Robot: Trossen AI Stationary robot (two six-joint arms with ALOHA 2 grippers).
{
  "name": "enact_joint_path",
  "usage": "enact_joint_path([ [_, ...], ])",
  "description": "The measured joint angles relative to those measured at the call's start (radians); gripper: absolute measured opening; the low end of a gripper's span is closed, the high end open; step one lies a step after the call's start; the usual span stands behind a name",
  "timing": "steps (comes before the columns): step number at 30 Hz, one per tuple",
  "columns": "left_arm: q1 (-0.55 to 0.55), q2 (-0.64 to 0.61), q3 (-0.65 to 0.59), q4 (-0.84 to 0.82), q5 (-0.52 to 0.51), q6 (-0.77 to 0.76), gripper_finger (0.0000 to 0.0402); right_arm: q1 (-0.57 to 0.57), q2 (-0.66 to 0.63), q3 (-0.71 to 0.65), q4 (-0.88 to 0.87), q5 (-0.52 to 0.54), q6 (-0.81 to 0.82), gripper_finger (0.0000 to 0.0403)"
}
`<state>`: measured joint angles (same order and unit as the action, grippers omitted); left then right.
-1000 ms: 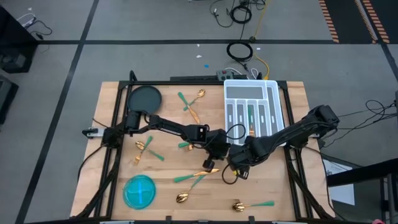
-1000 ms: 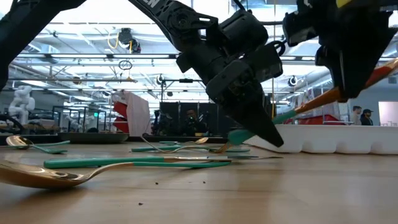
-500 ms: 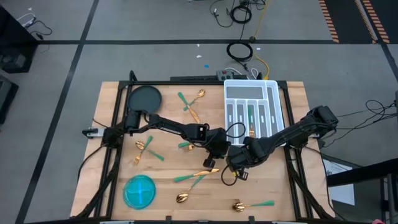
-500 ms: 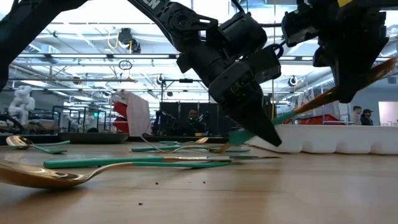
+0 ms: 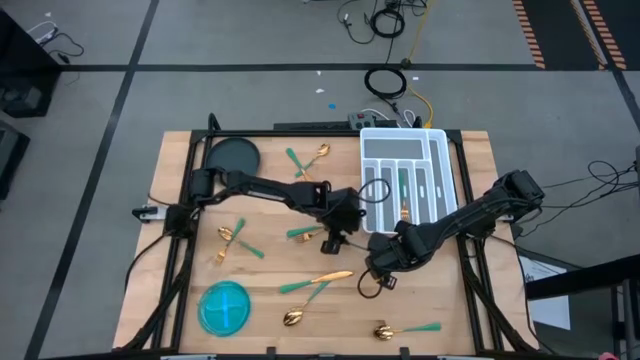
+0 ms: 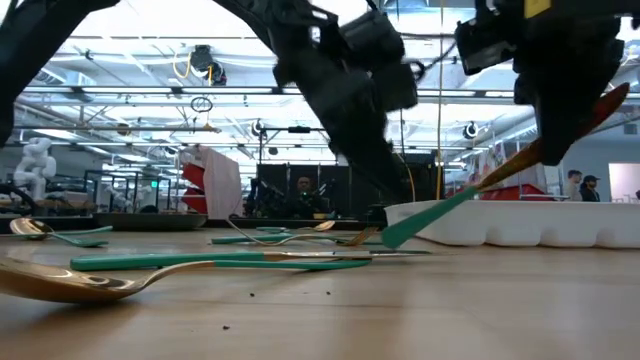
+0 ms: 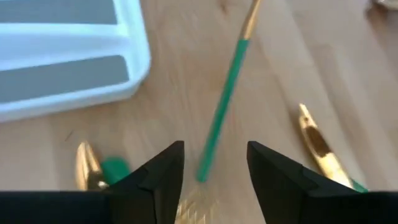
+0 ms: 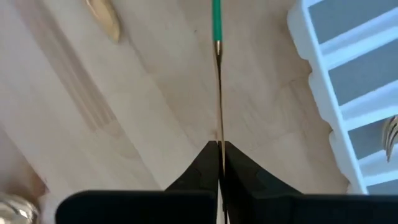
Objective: Sort silverware
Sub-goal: Put the bottom right green table knife into the middle left slot of the white silverware tray
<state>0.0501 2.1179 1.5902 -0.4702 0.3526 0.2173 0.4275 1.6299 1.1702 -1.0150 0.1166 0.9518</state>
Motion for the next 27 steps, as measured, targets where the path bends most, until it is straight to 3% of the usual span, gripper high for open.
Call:
enact_joint_path([
  [10,0.060,-0.270,0.000,-0.091,-0.022,0.007,0.0189,0.020,-0.025,0.000,0.093,0.113,0.133,0.0000],
  [18,0.087,-0.478,0.000,-0.090,-0.120,-0.001,0.0189,0.019,-0.078,0.000,0.095,0.179,0.191,0.0000],
  [23,0.087,-0.518,-0.003,-0.083,-0.116,-0.021,0.0190,0.025,-0.087,0.000,0.098,0.197,0.214,0.0000],
  [27,0.080,-0.492,-0.077,-0.034,-0.030,-0.041,0.0190,0.026,-0.088,0.000,0.108,0.207,0.224,0.0000],
])
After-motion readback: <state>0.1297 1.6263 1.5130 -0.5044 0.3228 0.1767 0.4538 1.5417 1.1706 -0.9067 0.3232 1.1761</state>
